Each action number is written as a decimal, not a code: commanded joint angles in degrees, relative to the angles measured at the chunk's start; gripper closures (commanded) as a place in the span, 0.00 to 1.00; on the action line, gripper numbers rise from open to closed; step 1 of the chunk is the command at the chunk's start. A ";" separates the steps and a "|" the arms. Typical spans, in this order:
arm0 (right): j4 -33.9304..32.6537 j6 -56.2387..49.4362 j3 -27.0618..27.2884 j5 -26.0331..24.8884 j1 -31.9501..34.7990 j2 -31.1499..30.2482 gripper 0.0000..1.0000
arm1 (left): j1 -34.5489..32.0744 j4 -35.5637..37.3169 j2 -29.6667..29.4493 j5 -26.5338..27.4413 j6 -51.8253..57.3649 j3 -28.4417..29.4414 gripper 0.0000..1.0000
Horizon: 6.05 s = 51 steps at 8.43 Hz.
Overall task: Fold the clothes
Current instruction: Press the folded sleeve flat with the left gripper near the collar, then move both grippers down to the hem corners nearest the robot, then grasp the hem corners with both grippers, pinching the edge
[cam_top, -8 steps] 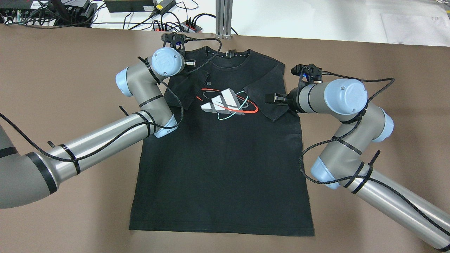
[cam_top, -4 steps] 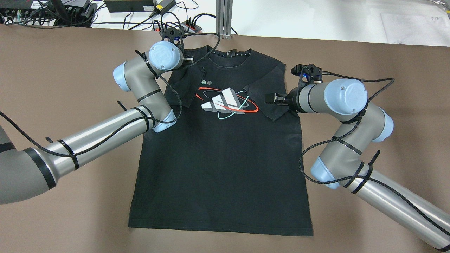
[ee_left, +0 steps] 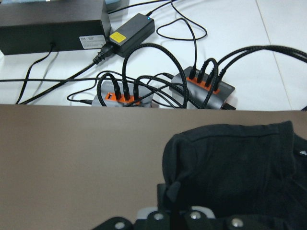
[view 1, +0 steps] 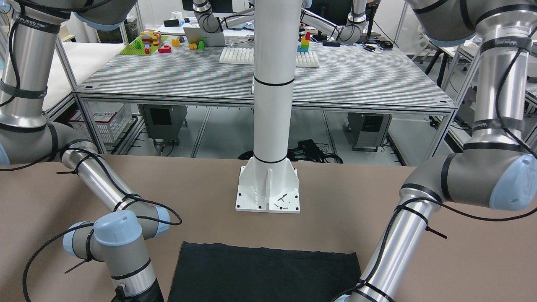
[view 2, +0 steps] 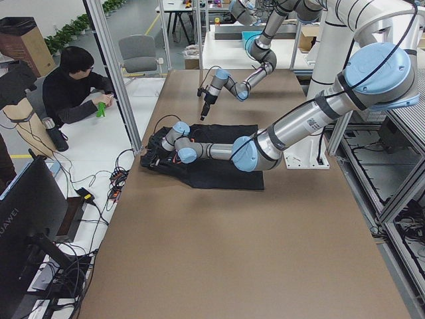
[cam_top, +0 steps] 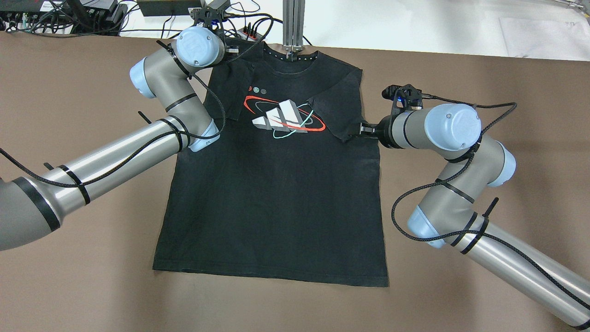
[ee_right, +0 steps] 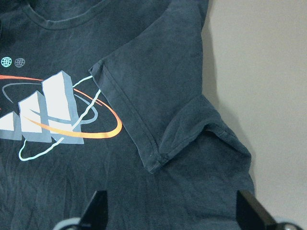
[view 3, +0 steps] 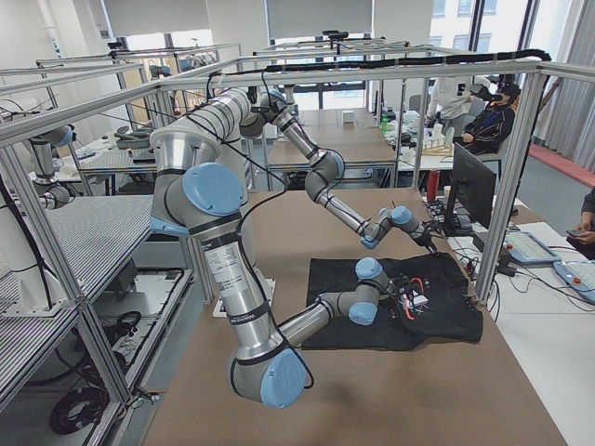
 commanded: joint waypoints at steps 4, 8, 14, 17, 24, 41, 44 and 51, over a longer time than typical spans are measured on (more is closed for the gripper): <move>0.01 -0.08 -0.03 0.09 0.18 0.17 0.06 | -1.28 0.08 0.09 0.46 -0.19 -2.36 0.06; 0.01 0.18 4.70 3.85 0.44 -2.44 0.06 | -1.81 2.70 16.66 -20.97 -5.99 -30.34 0.06; 0.45 6.66 23.67 15.29 1.85 -22.11 0.06 | -1.02 9.75 35.04 -37.33 -15.19 -60.96 0.06; 15.70 19.21 23.71 19.07 -0.25 -31.09 0.06 | 2.93 6.60 48.39 -36.90 -16.54 -71.60 0.06; 18.82 20.40 19.94 13.98 -13.62 -29.54 0.06 | 14.79 -2.20 59.86 -22.60 -20.22 -74.00 0.06; 18.91 16.53 11.57 8.53 -20.74 -24.52 0.17 | 14.98 -3.96 60.30 -22.40 -19.44 -70.85 0.06; 19.00 16.88 12.80 8.70 -20.57 -25.22 1.00 | 14.98 -4.05 60.03 -22.31 -19.44 -70.58 0.06; 23.22 16.09 15.09 8.70 -20.48 -27.86 1.00 | 17.86 -11.24 65.73 -21.10 -20.23 -72.07 0.06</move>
